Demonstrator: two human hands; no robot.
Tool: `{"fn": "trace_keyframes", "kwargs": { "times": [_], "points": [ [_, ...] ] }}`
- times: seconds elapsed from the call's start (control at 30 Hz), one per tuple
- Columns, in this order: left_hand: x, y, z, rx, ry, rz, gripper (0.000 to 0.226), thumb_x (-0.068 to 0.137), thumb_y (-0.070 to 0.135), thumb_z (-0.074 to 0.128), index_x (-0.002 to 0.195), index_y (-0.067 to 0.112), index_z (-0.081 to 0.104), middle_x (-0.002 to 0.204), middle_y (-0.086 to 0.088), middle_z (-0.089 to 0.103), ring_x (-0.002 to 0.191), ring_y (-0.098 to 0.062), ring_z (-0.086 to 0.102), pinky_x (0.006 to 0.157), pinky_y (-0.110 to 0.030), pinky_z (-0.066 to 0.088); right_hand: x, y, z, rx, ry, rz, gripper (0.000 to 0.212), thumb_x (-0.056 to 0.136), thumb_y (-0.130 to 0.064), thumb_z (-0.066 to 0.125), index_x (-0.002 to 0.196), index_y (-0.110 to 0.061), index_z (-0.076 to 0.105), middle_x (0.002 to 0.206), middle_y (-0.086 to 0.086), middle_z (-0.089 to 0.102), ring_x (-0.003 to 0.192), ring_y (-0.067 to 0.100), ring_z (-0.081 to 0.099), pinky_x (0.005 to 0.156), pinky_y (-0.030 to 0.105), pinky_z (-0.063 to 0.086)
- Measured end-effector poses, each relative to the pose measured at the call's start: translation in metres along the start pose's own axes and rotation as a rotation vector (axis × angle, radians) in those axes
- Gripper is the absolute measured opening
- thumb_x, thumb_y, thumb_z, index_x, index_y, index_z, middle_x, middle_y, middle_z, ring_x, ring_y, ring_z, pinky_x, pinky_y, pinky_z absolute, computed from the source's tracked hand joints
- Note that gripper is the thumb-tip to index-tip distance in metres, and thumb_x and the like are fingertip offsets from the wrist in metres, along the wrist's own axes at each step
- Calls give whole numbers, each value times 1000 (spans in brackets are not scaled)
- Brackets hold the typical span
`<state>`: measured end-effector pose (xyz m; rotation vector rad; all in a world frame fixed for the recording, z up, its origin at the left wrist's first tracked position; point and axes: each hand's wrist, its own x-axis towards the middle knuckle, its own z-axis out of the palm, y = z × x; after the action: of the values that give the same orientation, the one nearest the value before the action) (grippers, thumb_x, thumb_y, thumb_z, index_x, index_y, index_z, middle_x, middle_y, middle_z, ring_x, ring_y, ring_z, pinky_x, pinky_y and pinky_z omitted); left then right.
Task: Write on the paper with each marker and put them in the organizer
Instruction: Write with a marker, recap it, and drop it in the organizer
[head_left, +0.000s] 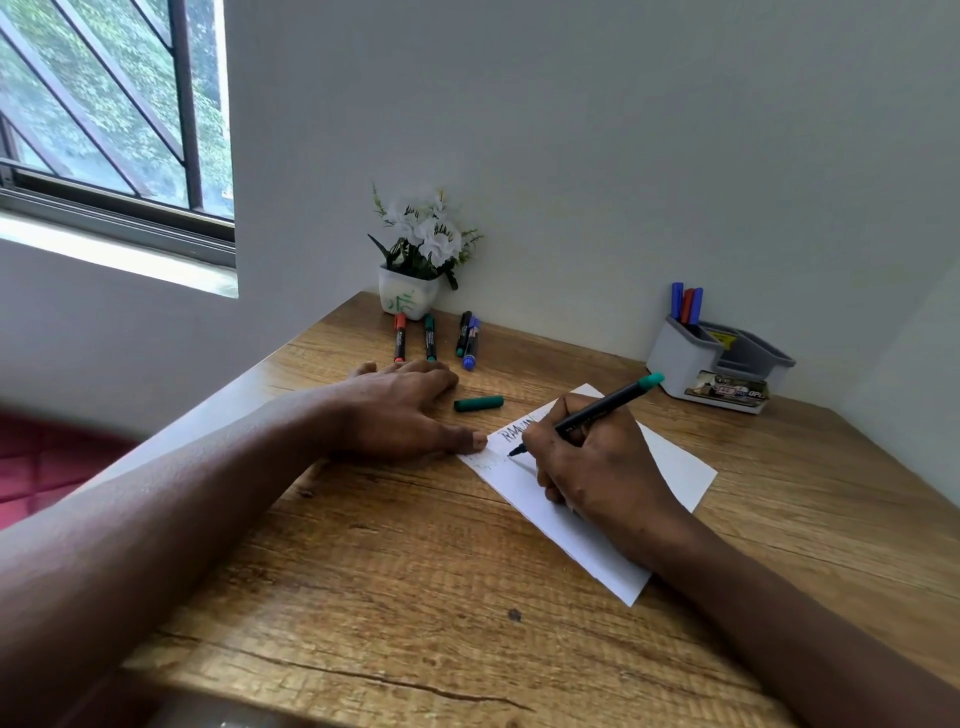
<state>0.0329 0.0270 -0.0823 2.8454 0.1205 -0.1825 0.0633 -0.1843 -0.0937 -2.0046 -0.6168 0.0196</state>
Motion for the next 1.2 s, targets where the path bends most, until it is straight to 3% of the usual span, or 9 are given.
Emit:
{"fn": "trace_keyframes", "kwargs": {
  "times": [0.33, 0.47, 0.53, 0.63, 0.77, 0.93, 1.0, 1.1, 1.2],
  "points": [
    [2, -1, 0, -3, 24, 22, 88, 90, 73, 46, 160, 30, 18, 169, 6, 12, 154, -20, 16, 125, -49, 11, 0, -1, 3, -13, 37, 70, 13, 93, -22, 68, 88, -10, 68, 62, 1, 70, 47, 6, 62, 45, 16, 45],
    [1, -3, 6, -65, 137, 52, 78, 89, 72, 52, 154, 35, 32, 162, 5, 32, 146, -18, 33, 120, -48, 27, 6, 1, -5, 303, 83, 213, 18, 98, -21, 60, 95, -5, 69, 64, 5, 70, 55, 12, 62, 50, 24, 45],
    [2, -6, 11, -93, 294, 93, 66, 91, 68, 52, 148, 38, 41, 154, 5, 46, 138, -17, 45, 111, -47, 39, 8, 2, -8, 459, 77, 256, 18, 99, -18, 59, 99, -4, 71, 68, 7, 71, 62, 15, 64, 53, 24, 47],
    [6, -6, 14, -64, 479, 176, 49, 96, 56, 54, 142, 41, 49, 146, 10, 54, 133, -13, 50, 106, -45, 45, 11, 4, -11, 599, 28, 275, 17, 99, -15, 58, 99, -7, 73, 74, 7, 73, 70, 17, 66, 58, 27, 49],
    [13, 4, 14, 6, 540, 213, 41, 97, 44, 59, 137, 40, 57, 134, 16, 61, 122, -7, 54, 101, -36, 48, 15, 6, -17, 678, -94, 278, 33, 103, -31, 51, 100, -8, 76, 77, 7, 72, 69, 14, 66, 62, 26, 51],
    [21, 7, 17, 76, 509, 191, 32, 96, 44, 62, 127, 39, 66, 113, 15, 65, 99, -3, 59, 87, -29, 53, 17, 9, -24, 753, -155, 312, 36, 104, -28, 48, 103, -5, 75, 81, 11, 73, 69, 16, 67, 64, 26, 54],
    [20, 5, 16, -4, 534, 175, 24, 95, 37, 64, 118, 39, 70, 106, 16, 66, 93, -2, 59, 81, -28, 54, 18, 9, -27, 813, -184, 321, 37, 103, -31, 50, 105, -4, 76, 83, 12, 73, 71, 17, 68, 66, 28, 54],
    [20, -3, 17, -303, 590, 189, 18, 94, 27, 69, 108, 37, 74, 95, 20, 70, 90, -2, 63, 71, -27, 54, 19, 10, -31, 903, -240, 333, 41, 101, -33, 50, 110, 0, 74, 86, 13, 73, 75, 19, 67, 69, 30, 52],
    [16, -5, 16, -503, 541, 241, 19, 95, 21, 68, 106, 36, 75, 97, 24, 72, 91, -1, 66, 62, -20, 51, 20, 12, -33, 910, -269, 325, 39, 102, -28, 48, 113, -1, 74, 89, 13, 74, 76, 19, 68, 68, 29, 55]
  ]
}}
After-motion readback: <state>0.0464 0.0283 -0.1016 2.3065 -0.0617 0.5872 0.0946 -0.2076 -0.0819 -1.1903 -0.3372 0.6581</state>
